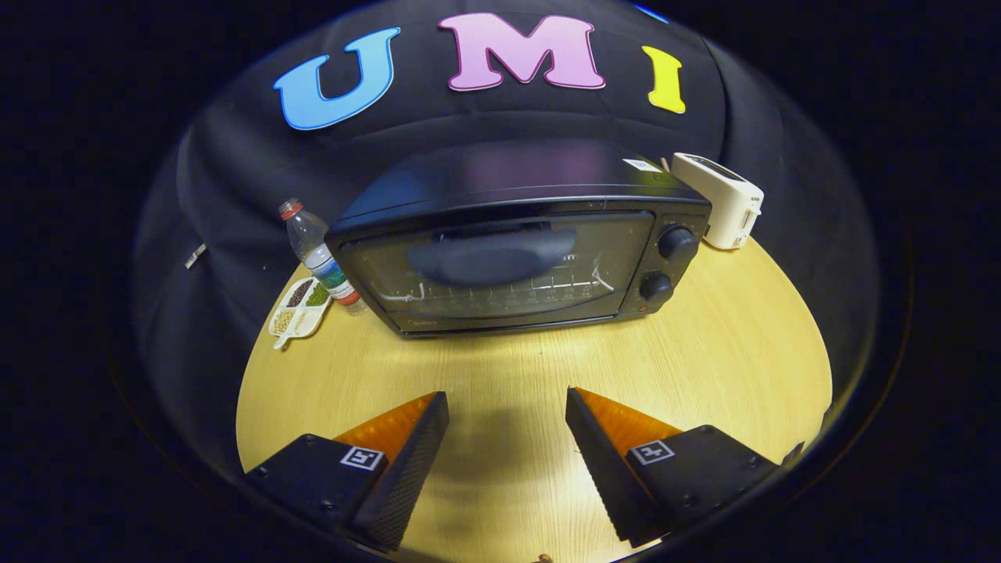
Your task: Open the toaster oven, put the food inside, and close the toaster oven door.
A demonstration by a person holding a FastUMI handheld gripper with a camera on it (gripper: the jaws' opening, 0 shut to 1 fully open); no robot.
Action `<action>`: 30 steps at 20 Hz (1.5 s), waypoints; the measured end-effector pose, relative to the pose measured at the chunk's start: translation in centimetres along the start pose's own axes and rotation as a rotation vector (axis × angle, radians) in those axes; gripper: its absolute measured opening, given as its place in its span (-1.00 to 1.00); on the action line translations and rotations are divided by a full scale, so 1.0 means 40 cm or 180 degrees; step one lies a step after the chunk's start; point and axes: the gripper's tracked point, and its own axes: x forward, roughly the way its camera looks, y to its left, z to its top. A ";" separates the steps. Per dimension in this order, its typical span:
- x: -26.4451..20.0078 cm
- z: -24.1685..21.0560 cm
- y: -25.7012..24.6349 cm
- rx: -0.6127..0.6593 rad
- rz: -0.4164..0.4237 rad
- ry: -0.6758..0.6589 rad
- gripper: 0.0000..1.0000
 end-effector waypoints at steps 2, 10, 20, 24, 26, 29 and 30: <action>0.009 0.010 0.004 -0.0016 0.0034 -0.0017 0.96; -0.030 0.071 -0.057 -0.0038 0.0086 -0.0330 0.96; -0.342 0.384 -0.426 -0.0208 -0.0086 -0.1414 0.95; -0.565 0.571 -0.569 -0.0022 -0.0046 -0.2062 0.95; -0.664 0.642 -0.623 -0.0124 -0.0048 -0.2274 0.94; -0.821 0.733 -0.631 -0.0301 0.0060 -0.2668 0.96; -0.856 0.749 -0.627 -0.0328 0.0137 -0.2735 0.96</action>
